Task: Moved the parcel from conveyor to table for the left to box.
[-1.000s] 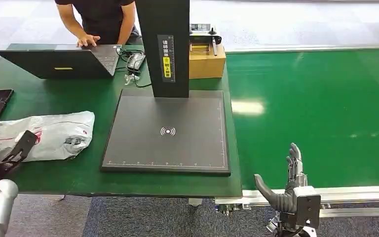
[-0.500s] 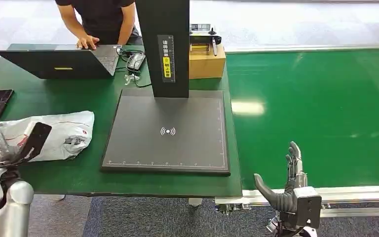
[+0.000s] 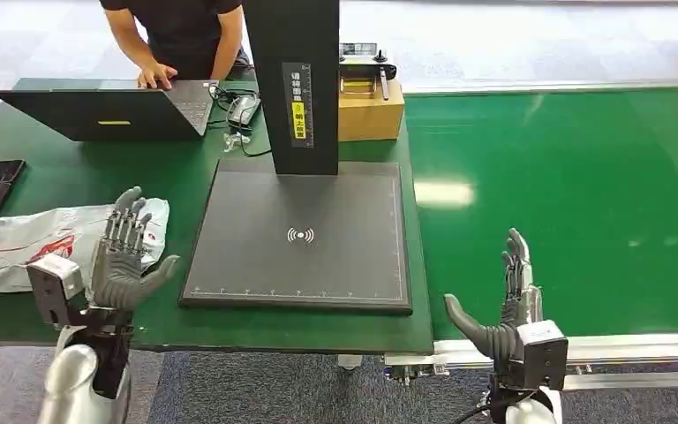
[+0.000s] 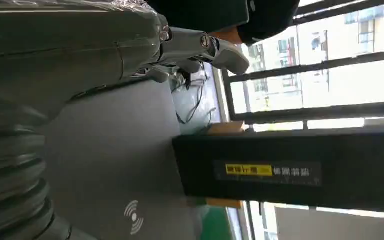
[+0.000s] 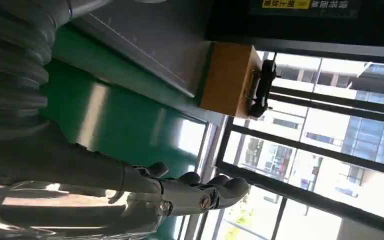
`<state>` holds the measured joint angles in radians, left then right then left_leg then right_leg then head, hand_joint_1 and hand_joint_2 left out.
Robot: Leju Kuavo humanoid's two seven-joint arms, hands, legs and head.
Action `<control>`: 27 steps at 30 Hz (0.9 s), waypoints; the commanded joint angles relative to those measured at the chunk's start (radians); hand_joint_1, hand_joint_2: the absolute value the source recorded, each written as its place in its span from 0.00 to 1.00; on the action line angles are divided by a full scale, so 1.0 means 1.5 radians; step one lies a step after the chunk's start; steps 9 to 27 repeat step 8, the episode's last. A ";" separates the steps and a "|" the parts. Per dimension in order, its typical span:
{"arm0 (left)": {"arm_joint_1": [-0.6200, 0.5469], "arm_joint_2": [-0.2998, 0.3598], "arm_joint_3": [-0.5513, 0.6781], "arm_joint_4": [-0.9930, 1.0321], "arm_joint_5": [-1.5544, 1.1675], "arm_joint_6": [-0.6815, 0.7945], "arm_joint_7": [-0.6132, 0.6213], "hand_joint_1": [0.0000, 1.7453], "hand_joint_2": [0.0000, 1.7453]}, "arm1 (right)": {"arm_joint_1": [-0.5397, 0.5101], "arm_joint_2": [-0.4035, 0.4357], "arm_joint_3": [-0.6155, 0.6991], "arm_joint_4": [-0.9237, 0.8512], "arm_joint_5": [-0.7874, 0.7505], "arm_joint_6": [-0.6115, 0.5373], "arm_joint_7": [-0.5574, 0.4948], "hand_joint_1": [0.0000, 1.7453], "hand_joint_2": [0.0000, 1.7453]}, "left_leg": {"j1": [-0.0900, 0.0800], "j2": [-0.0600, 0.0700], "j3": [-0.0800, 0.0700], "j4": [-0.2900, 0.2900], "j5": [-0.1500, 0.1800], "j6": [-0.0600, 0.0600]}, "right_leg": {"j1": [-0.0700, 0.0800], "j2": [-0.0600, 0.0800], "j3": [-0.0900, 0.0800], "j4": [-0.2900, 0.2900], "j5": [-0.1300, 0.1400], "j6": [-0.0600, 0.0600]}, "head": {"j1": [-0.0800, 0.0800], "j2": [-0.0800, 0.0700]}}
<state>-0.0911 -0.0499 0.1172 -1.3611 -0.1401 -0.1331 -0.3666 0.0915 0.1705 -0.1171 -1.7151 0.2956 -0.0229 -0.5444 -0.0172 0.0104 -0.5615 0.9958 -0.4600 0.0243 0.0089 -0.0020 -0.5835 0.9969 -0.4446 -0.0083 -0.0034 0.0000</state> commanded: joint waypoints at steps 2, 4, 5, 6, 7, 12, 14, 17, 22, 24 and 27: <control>-0.041 -0.051 -0.072 0.170 0.109 -0.059 0.001 0.00 1.00 | -0.060 -0.032 0.061 0.079 0.013 0.023 0.014 0.00 1.00 | 0.000 -0.001 0.002 -0.002 0.001 -0.002 | 0.000 -0.001 0.003 -0.001 0.000 0.001 | 0.000 0.000; -0.046 -0.055 -0.087 0.176 0.125 -0.068 -0.007 0.00 1.00 | -0.070 -0.035 0.074 0.094 0.003 0.047 0.024 0.00 1.00 | 0.000 -0.002 0.003 -0.002 0.001 -0.002 | 0.000 -0.001 0.003 -0.002 0.000 0.001 | -0.001 0.000; -0.046 -0.058 -0.090 0.177 0.141 -0.079 -0.009 0.00 1.00 | -0.074 -0.034 0.076 0.102 -0.019 0.071 0.028 0.00 1.00 | 0.000 -0.001 0.002 -0.001 0.001 -0.001 | 0.000 -0.001 0.002 -0.001 0.000 0.001 | 0.000 0.000; -0.051 -0.055 -0.101 0.183 0.154 -0.091 -0.003 0.00 1.00 | -0.081 -0.031 0.078 0.122 -0.085 0.134 0.035 0.00 1.00 | 0.001 -0.002 0.002 -0.002 0.001 -0.002 | 0.000 -0.001 0.003 -0.002 0.001 0.001 | 0.000 0.000; -0.056 -0.053 -0.108 0.191 0.157 -0.094 0.000 0.00 1.00 | -0.087 -0.031 0.082 0.140 -0.106 0.159 0.037 0.00 1.00 | 0.000 -0.001 0.002 -0.001 0.001 -0.001 | 0.000 0.000 0.002 -0.001 0.000 0.001 | 0.000 0.000; -0.060 -0.052 -0.114 0.200 0.158 -0.098 0.003 0.00 1.00 | -0.091 -0.033 0.093 0.155 -0.100 0.161 0.038 0.00 1.00 | 0.001 -0.001 0.002 -0.002 0.001 -0.002 | 0.000 -0.001 0.002 -0.002 0.001 0.001 | 0.000 0.000; -0.060 -0.052 -0.114 0.200 0.158 -0.098 0.003 0.00 1.00 | -0.091 -0.033 0.093 0.155 -0.100 0.161 0.038 0.00 1.00 | 0.001 -0.001 0.002 -0.002 0.001 -0.002 | 0.000 -0.001 0.002 -0.002 0.001 0.001 | 0.000 0.000; -0.060 -0.052 -0.114 0.200 0.158 -0.098 0.003 0.00 1.00 | -0.091 -0.033 0.093 0.155 -0.100 0.161 0.038 0.00 1.00 | 0.001 -0.001 0.002 -0.002 0.001 -0.002 | 0.000 -0.001 0.002 -0.002 0.001 0.001 | 0.000 0.000; -0.060 -0.052 -0.114 0.200 0.158 -0.098 0.003 0.00 1.00 | -0.091 -0.033 0.093 0.155 -0.100 0.161 0.038 0.00 1.00 | 0.001 -0.001 0.002 -0.002 0.001 -0.002 | 0.000 -0.001 0.002 -0.002 0.001 0.001 | 0.000 0.000; -0.060 -0.052 -0.114 0.200 0.158 -0.098 0.003 0.00 1.00 | -0.091 -0.033 0.093 0.155 -0.100 0.161 0.038 0.00 1.00 | 0.001 -0.001 0.002 -0.002 0.001 -0.002 | 0.000 -0.001 0.002 -0.002 0.001 0.001 | 0.000 0.000; -0.060 -0.052 -0.114 0.200 0.158 -0.098 0.003 0.00 1.00 | -0.091 -0.033 0.093 0.155 -0.100 0.161 0.038 0.00 1.00 | 0.001 -0.001 0.002 -0.002 0.001 -0.002 | 0.000 -0.001 0.002 -0.002 0.001 0.001 | 0.000 0.000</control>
